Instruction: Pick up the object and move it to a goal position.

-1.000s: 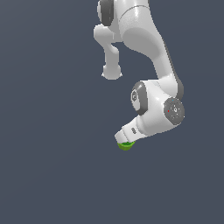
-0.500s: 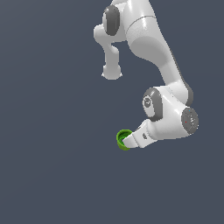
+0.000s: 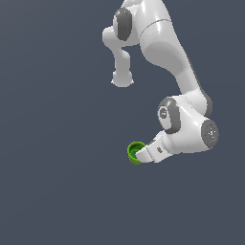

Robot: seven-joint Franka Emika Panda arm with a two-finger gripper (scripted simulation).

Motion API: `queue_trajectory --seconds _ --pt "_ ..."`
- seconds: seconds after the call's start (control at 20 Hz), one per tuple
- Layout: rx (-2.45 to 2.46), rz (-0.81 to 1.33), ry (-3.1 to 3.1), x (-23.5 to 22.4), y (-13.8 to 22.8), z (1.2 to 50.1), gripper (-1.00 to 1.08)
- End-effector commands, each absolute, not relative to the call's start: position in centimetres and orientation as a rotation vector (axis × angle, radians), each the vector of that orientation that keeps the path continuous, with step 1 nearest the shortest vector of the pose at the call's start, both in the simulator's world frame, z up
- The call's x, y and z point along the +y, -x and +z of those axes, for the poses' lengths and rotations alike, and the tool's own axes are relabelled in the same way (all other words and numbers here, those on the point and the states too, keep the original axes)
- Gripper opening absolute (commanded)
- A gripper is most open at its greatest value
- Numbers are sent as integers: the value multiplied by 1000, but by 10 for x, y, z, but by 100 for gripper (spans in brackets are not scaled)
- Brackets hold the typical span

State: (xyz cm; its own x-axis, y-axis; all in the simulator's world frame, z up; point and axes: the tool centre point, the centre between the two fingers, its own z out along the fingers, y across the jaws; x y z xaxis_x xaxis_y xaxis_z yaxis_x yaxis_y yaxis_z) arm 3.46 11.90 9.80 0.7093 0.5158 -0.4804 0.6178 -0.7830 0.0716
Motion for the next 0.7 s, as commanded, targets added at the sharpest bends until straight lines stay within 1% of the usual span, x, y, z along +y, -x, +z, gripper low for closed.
queue_trajectory --seconds 0.0,0.45,0.5,0.65 --pt "906 -656 -2689 117 -33 94 28" --pt "907 -658 -2688 111 -26 77 28" --pt "907 -658 -2688 111 -26 77 -100" --pt "907 -658 -2688 111 -26 77 -100"
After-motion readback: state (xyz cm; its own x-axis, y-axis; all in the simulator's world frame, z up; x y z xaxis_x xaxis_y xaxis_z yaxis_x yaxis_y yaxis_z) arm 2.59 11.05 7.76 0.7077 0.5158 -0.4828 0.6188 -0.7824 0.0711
